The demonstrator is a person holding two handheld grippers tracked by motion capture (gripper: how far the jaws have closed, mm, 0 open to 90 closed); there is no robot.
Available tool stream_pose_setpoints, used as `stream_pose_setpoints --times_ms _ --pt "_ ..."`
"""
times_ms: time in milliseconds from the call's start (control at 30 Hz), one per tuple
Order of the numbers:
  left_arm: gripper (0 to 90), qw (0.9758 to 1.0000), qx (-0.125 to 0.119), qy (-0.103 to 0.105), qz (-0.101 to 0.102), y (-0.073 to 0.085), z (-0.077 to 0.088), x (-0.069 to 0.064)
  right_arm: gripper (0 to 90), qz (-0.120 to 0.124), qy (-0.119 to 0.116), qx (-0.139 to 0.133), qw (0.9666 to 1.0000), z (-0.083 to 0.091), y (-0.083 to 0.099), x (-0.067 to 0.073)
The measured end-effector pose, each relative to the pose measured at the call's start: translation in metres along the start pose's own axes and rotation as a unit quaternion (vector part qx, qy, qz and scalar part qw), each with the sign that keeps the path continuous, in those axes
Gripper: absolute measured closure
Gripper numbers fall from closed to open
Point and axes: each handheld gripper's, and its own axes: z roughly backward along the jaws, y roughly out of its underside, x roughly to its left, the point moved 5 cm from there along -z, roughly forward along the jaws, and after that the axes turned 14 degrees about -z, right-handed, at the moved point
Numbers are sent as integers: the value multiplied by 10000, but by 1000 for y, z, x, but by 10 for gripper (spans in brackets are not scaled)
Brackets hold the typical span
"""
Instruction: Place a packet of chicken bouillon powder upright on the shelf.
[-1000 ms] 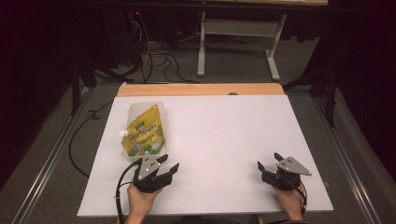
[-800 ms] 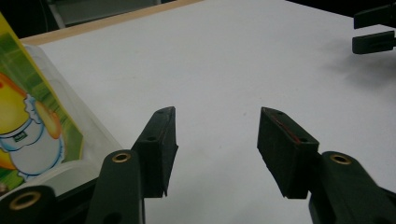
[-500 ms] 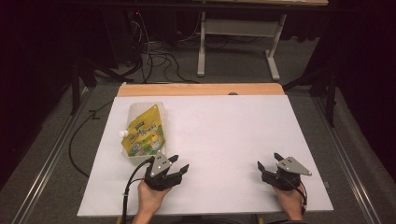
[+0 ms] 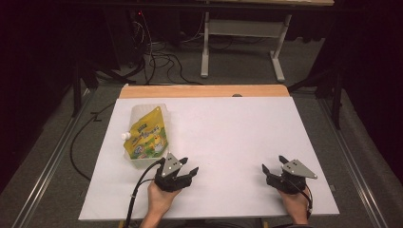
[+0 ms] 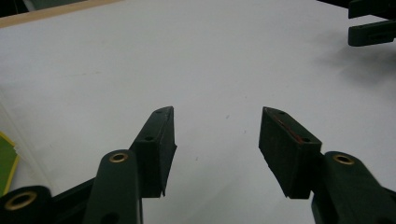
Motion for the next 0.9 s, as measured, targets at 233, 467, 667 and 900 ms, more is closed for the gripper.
stream_pose_setpoints --times_ms 233,467,667,900 --pt "457 10000 57 26 29 2 -9 0 279 3 0 0 10000 0 0 0" --pt "457 9999 109 11 51 5 -15 1 279 2 -3 4 10000 0 0 0" --pt "455 9999 146 -3 50 6 -17 1 279 3 -5 4 10000 0 0 0" --pt "453 9998 195 -78 45 8 -21 3 279 1 -7 4 10000 0 0 0"
